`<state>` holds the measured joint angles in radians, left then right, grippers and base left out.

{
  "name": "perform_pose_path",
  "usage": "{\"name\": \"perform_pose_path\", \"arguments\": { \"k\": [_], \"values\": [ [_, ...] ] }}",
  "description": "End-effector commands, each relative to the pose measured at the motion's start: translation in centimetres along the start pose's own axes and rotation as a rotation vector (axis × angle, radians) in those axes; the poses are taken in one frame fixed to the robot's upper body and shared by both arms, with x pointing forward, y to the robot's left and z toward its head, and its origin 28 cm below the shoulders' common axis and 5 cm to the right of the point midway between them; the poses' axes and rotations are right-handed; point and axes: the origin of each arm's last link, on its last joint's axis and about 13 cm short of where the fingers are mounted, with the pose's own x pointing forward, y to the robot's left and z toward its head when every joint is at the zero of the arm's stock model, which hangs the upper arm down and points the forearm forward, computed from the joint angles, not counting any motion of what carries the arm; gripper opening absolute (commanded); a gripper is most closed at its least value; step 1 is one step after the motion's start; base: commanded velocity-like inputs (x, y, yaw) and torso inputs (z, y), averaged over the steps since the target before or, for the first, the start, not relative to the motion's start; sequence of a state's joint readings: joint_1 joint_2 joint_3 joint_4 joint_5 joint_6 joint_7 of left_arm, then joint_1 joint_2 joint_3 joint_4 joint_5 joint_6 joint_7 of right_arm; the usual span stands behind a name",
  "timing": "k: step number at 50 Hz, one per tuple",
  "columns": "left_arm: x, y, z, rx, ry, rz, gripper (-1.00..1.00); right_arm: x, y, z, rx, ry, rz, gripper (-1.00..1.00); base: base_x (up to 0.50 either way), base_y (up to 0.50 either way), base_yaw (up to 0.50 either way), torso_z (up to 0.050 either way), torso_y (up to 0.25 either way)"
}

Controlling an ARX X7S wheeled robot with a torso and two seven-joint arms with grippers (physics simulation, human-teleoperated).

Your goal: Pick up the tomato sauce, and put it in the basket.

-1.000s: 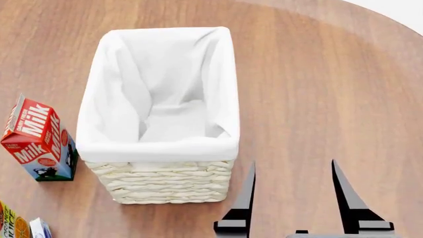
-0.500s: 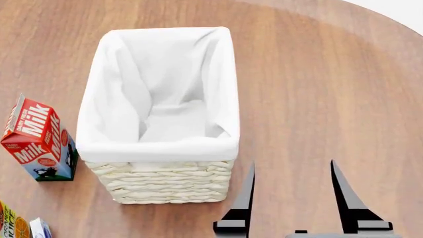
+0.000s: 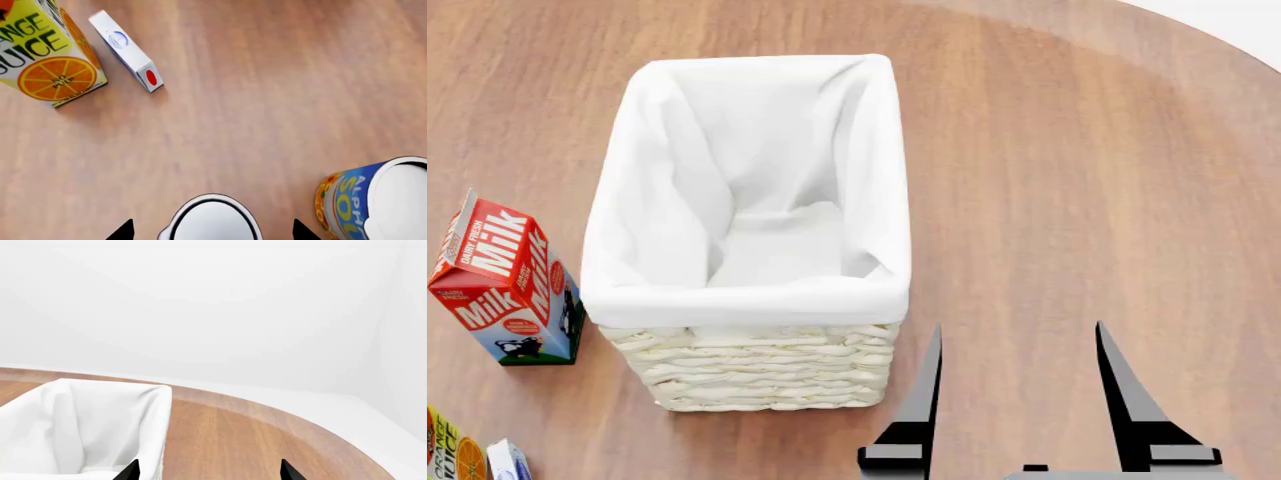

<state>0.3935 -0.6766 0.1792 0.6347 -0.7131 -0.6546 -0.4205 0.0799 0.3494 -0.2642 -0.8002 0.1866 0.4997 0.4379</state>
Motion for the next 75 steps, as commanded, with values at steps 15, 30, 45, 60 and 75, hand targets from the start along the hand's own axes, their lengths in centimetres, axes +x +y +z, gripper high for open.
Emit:
{"name": "perform_pose_path", "arguments": {
  "k": [15, 30, 45, 60, 75],
  "values": [
    [1.7, 0.2, -0.8, 0.004, 0.053, -0.012, 1.0, 0.0, 0.0, 0.0, 0.001, 0.0, 0.0, 1.0, 0.0, 0.0, 0.0, 0.0, 0.0],
    [1.9, 0.3, -1.5, -0.005, 0.083, -0.019, 1.0, 0.0, 0.0, 0.0, 0.0, 0.001, 0.001, 1.0, 0.0, 0.0, 0.0, 0.0, 0.0],
    [1.6, 0.3, -1.4, -0.009, 0.076, 0.0, -1.0, 0.0, 0.1, 0.0, 0.0, 0.001, 0.001, 1.0, 0.0, 0.0, 0.0, 0.0, 0.0],
    [2.1, 0.5, -1.6, -0.016, 0.068, 0.001, -1.0, 0.1, 0.1, -0.1, -0.001, 0.001, 0.003, 1.0, 0.0, 0.0, 0.0, 0.0, 0.0],
    [0.7, 0.5, -0.1, -0.001, -0.014, 0.006, -1.0, 0.1, 0.1, -0.1, -0.002, 0.004, 0.004, 1.0, 0.0, 0.0, 0.0, 0.0, 0.0]
  ]
}}
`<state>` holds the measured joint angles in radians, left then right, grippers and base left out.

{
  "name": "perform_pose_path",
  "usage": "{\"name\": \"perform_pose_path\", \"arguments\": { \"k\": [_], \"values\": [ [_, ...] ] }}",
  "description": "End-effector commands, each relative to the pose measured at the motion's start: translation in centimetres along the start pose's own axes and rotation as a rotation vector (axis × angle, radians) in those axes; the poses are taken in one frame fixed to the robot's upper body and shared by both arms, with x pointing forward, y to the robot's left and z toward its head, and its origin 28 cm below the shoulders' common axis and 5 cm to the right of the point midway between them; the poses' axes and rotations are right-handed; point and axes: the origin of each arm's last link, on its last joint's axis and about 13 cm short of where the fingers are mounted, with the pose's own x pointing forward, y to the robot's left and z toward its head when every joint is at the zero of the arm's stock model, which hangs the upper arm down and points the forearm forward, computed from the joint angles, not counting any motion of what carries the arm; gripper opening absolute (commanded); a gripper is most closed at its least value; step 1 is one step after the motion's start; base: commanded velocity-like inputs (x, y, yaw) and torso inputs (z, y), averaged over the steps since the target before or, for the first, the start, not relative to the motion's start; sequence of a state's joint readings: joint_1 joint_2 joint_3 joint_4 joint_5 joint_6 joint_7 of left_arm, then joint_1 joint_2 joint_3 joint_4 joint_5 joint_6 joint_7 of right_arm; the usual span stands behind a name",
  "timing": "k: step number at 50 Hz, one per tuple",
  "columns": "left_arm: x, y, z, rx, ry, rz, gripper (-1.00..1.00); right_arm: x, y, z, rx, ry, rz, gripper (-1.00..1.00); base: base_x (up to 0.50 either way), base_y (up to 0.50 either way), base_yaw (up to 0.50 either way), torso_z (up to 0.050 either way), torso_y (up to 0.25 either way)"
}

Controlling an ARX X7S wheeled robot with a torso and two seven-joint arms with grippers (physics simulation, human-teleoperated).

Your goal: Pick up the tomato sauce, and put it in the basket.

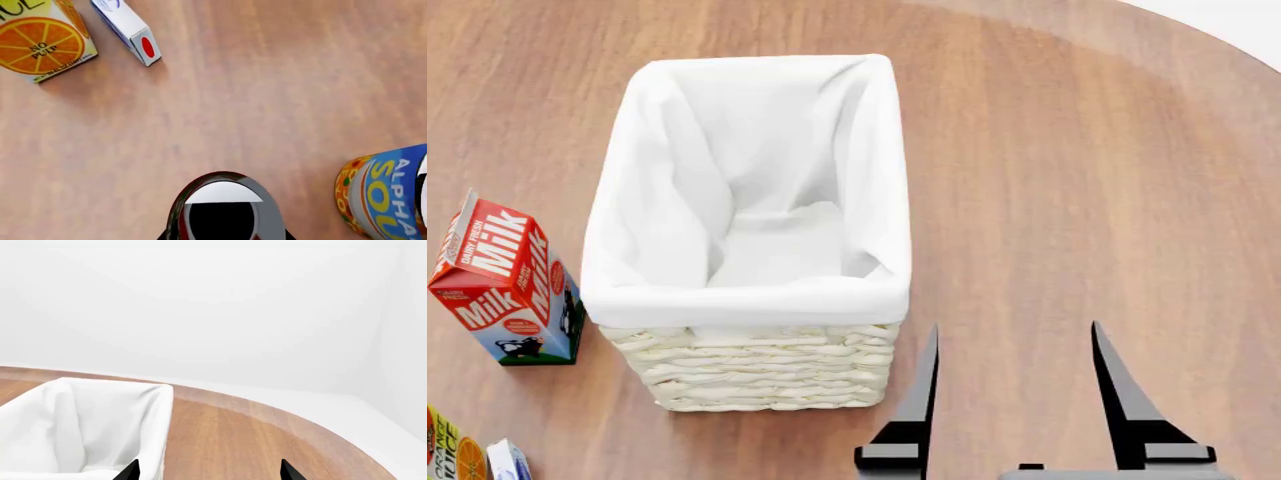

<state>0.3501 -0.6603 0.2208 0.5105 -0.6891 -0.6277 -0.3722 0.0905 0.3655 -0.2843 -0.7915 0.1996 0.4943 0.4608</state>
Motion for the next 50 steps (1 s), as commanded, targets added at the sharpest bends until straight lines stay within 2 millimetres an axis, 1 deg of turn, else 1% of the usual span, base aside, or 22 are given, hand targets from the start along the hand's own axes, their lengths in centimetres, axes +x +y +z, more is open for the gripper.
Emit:
{"name": "perform_pose_path", "arguments": {
  "k": [1, 11, 23, 24, 28, 34, 50],
  "values": [
    [-1.0, -0.1, 1.1, 0.005, -0.064, 0.005, -1.0, 0.0, 0.0, -0.1, 0.0, 0.001, 0.001, 1.0, 0.0, 0.0, 0.0, 0.0, 0.0],
    [-2.5, -0.3, 2.3, 0.009, -0.104, 0.003, -1.0, 0.0, 0.0, -0.1, 0.0, 0.002, 0.001, 1.0, 0.0, 0.0, 0.0, 0.0, 0.0],
    [-3.5, 0.0, 5.2, 0.041, -0.197, 0.023, -1.0, 0.0, -0.1, -0.1, 0.002, 0.003, -0.003, 1.0, 0.0, 0.0, 0.0, 0.0, 0.0],
    [-3.7, 0.0, 5.7, 0.016, -0.24, 0.0, -1.0, 0.0, -0.1, -0.1, 0.003, 0.004, -0.003, 1.0, 0.0, 0.0, 0.0, 0.0, 0.0],
    [-3.9, 0.0, 6.5, 0.031, -0.25, 0.015, -1.0, 0.0, -0.1, -0.1, 0.003, 0.003, -0.004, 1.0, 0.0, 0.0, 0.0, 0.0, 0.0],
    [-5.0, -0.1, 8.2, 0.034, -0.305, 0.002, -1.0, 0.1, -0.1, -0.2, 0.003, 0.005, -0.003, 1.0, 0.0, 0.0, 0.0, 0.0, 0.0],
    [-6.6, -0.7, 11.0, -0.011, -0.395, -0.059, -1.0, 0.0, -0.1, 0.0, 0.001, 0.003, -0.003, 1.0, 0.0, 0.0, 0.0, 0.0, 0.0]
  ]
}}
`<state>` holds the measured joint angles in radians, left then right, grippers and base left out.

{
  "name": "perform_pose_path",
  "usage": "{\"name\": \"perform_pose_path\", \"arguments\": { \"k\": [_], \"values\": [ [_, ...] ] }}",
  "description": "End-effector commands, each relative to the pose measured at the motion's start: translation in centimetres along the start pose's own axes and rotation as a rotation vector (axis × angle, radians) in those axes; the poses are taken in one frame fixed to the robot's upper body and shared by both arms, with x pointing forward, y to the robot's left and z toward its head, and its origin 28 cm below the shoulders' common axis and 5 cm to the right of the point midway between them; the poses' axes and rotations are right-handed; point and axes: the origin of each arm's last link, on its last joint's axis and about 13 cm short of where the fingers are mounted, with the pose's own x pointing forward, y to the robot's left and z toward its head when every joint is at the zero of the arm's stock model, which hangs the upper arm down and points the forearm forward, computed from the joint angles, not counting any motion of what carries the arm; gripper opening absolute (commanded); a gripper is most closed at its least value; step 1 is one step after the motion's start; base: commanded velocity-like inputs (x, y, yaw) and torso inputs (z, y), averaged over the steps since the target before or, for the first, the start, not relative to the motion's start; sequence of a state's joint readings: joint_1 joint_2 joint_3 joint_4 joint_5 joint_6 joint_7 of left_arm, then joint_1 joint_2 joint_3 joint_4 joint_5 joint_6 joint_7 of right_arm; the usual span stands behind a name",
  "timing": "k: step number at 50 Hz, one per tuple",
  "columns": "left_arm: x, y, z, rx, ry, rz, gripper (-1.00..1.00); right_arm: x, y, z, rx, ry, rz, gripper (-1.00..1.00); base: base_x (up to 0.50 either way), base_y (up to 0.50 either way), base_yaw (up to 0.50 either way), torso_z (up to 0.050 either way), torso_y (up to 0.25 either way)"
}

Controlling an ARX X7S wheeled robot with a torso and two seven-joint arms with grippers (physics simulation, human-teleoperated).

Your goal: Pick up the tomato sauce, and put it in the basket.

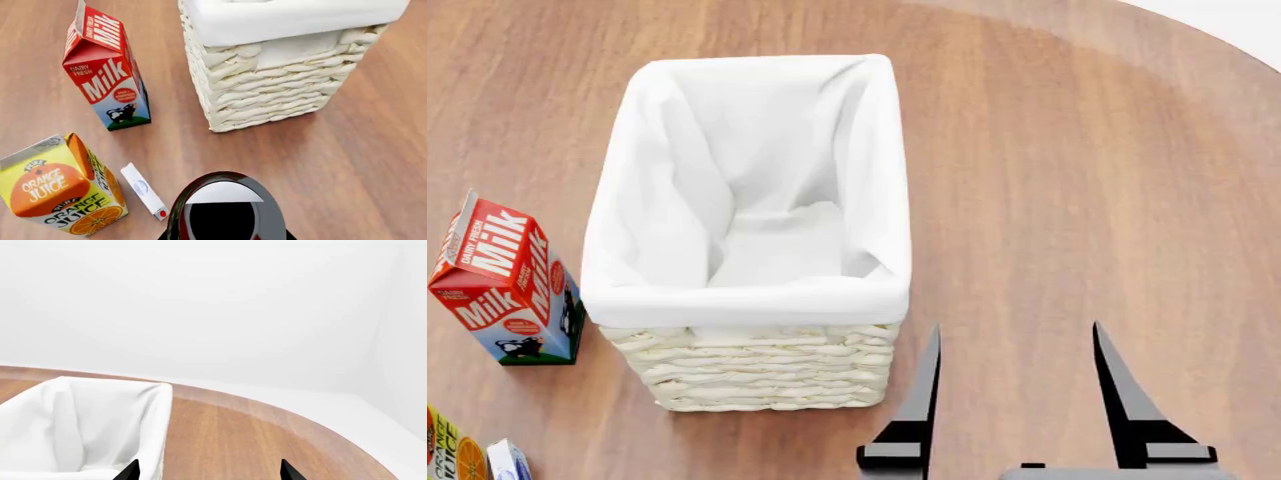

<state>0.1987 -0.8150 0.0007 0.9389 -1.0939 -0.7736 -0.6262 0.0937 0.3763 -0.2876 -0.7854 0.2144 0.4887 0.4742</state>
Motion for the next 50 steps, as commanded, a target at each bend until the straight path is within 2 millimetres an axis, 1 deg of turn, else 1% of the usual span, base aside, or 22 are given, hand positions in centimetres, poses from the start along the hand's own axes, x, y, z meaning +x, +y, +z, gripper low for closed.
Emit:
{"name": "perform_pose_path", "arguments": {
  "k": [1, 9, 22, 38, 50],
  "values": [
    [-0.6, -0.4, 2.4, -0.023, -0.074, -0.033, -1.0, 0.0, 0.0, 0.1, -0.001, 0.0, -0.001, 1.0, 0.0, 0.0, 0.0, 0.0, 0.0],
    [-0.5, -0.5, 3.6, -0.027, -0.115, -0.047, -1.0, 0.0, 0.0, 0.1, -0.001, -0.002, -0.001, 1.0, 0.0, 0.0, 0.0, 0.0, 0.0],
    [-0.8, -0.7, 6.8, -0.037, -0.213, -0.07, -1.0, 0.0, 0.0, 0.1, -0.001, -0.004, -0.003, 1.0, 0.0, 0.0, 0.0, 0.0, 0.0],
    [-0.3, -0.7, 9.4, -0.02, -0.269, -0.065, -1.0, -0.1, -0.2, 0.3, 0.003, -0.007, -0.009, 1.0, 0.0, 0.0, 0.0, 0.0, 0.0],
    [-0.4, -0.9, 11.4, -0.005, -0.312, -0.069, -1.0, -0.1, -0.2, 0.3, 0.004, -0.009, -0.01, 1.0, 0.0, 0.0, 0.0, 0.0, 0.0]
  ]
}}
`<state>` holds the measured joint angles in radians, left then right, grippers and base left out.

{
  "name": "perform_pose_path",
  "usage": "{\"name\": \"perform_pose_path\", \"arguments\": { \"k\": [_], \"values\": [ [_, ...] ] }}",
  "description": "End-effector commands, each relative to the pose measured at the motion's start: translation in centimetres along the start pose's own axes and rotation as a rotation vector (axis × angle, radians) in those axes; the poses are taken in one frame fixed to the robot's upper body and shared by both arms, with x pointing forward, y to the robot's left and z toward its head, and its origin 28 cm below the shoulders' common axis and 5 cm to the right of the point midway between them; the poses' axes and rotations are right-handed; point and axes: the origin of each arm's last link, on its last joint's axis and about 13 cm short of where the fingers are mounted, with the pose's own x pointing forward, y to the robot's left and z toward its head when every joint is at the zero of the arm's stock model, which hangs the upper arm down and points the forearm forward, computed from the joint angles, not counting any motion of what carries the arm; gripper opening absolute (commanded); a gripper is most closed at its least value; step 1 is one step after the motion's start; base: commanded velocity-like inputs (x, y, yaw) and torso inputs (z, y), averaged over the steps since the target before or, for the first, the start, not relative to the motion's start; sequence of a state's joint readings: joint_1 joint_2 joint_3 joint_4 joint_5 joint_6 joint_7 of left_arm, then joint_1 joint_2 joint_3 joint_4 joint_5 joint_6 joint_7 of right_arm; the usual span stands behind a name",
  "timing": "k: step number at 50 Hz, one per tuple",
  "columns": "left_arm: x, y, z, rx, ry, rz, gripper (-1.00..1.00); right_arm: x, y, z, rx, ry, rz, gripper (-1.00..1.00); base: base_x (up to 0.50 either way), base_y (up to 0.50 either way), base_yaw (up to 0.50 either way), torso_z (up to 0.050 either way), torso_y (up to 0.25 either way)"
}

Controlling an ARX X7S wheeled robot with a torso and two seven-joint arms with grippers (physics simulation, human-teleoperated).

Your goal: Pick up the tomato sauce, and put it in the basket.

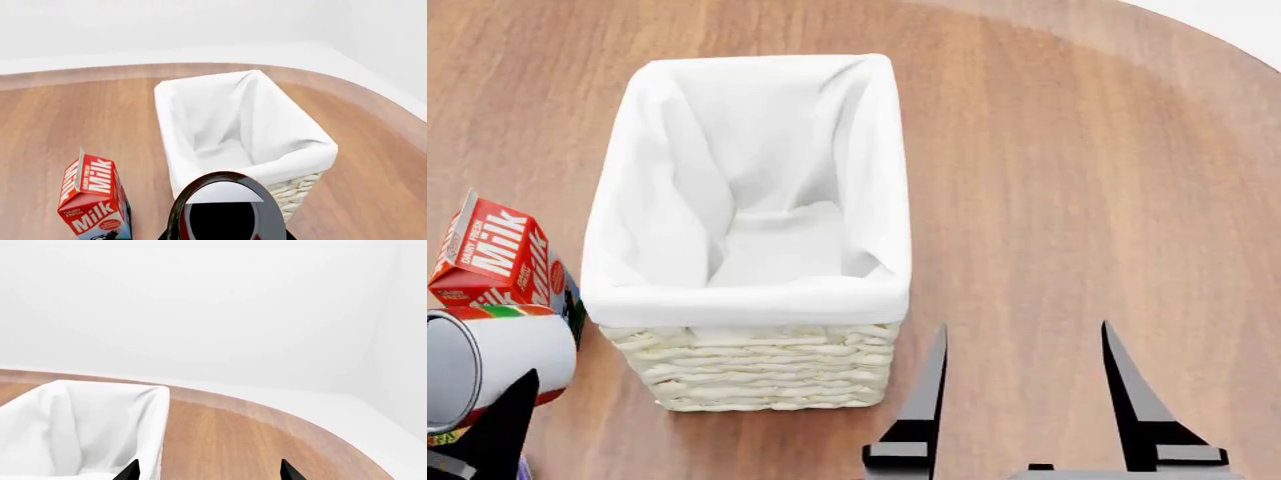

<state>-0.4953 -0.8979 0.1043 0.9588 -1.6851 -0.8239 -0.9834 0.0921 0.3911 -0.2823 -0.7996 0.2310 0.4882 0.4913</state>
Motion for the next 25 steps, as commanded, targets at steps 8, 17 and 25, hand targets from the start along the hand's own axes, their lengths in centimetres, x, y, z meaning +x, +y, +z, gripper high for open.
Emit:
{"name": "perform_pose_path", "arguments": {
  "k": [8, 17, 25],
  "values": [
    [0.9, -0.2, 3.7, 0.008, -0.087, 0.0, -1.0, 0.0, 0.0, 0.1, 0.001, -0.002, 0.0, 1.0, 0.0, 0.0, 0.0, 0.0, 0.0],
    [1.4, -0.2, 6.1, 0.021, -0.146, 0.011, -1.0, 0.0, -0.1, 0.2, 0.002, -0.006, -0.001, 1.0, 0.0, 0.0, 0.0, 0.0, 0.0],
    [2.2, -0.2, 7.7, 0.044, -0.174, 0.024, -1.0, -0.1, -0.1, 0.2, 0.002, -0.006, -0.001, 1.0, 0.0, 0.0, 0.0, 0.0, 0.0]
  ]
}}
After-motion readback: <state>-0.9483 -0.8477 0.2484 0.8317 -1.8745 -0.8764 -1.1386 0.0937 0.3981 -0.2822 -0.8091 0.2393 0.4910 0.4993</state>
